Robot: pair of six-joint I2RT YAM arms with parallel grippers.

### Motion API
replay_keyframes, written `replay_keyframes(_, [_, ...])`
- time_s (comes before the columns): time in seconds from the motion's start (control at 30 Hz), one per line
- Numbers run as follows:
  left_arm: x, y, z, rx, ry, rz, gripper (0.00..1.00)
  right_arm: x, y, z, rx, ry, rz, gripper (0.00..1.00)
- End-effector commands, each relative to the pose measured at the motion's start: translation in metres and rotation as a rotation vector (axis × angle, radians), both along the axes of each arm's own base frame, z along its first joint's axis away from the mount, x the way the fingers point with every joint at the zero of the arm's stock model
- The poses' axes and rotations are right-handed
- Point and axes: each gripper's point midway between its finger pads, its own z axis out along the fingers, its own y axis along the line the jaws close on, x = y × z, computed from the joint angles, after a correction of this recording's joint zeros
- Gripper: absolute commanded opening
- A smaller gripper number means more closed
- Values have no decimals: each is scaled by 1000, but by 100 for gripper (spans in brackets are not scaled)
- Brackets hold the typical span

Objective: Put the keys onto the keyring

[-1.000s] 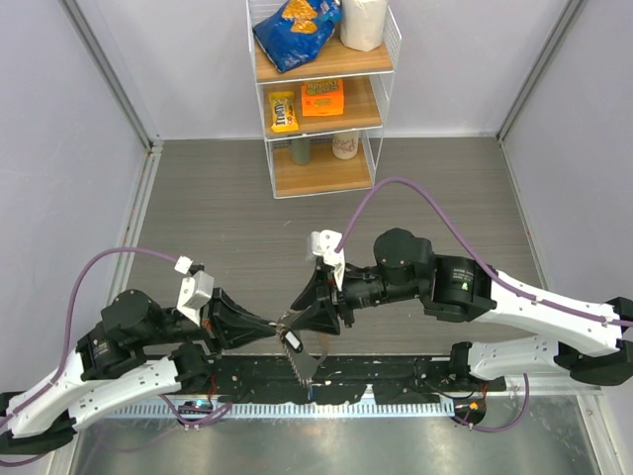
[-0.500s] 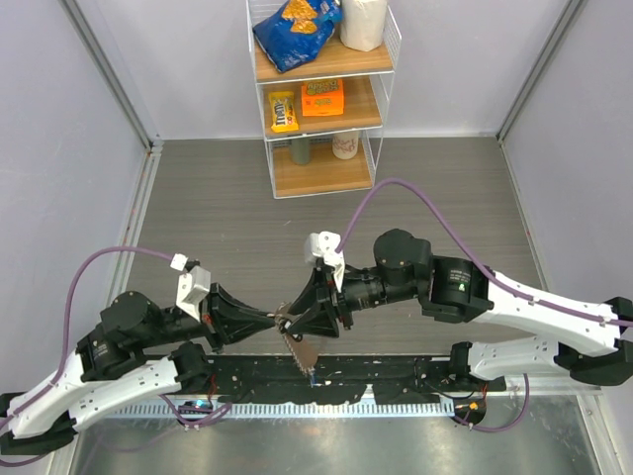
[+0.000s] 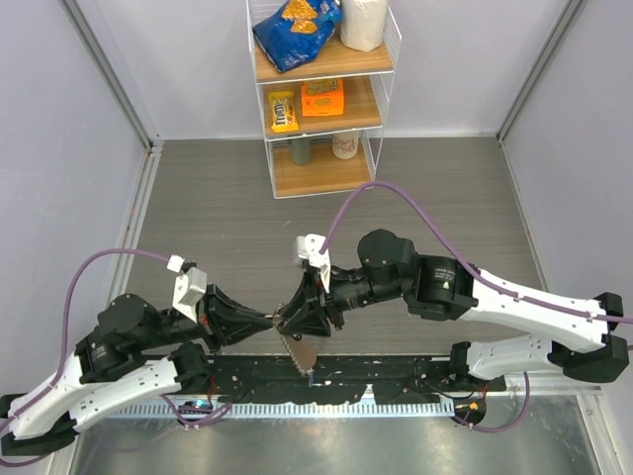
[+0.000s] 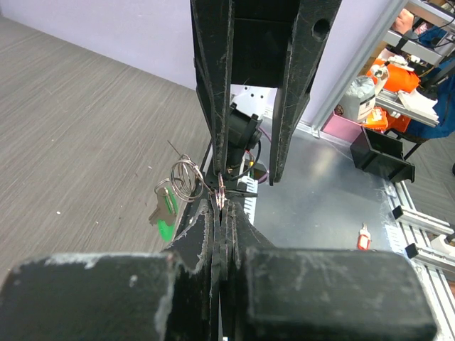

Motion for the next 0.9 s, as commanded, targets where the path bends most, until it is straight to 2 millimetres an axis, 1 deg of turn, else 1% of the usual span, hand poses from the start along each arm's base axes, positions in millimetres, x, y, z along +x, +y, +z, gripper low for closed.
replay_keyframes(0.0, [-4, 3, 31, -114, -50, -10, 0, 0, 8, 20, 62, -20, 15, 39])
replay_keyframes(0.23, [-7, 3, 32, -130, -55, -26, 0, 5, 11, 19, 58, -38, -3, 38])
replay_keyframes(0.3, [-8, 3, 31, -132, -55, -31, 0, 8, 10, 19, 59, -47, -17, 37])
replay_keyframes(0.37, [-8, 4, 30, -131, -52, -28, 0, 7, 6, 23, 69, -49, -22, 37])
replay_keyframes(0.47, [-8, 6, 30, -137, -53, -25, 0, 8, 4, 23, 66, -55, -30, 37])
replay_keyframes(0.77, [-8, 7, 30, -139, -53, -21, 0, 6, -5, 24, 76, -55, -34, 37])
replay_keyframes(0.83, [-8, 7, 30, -139, -52, -22, 0, 7, -5, 25, 80, -56, -36, 38])
replay_keyframes(0.87, [-8, 7, 30, -137, -53, -24, 0, 8, -5, 25, 80, -59, -43, 40])
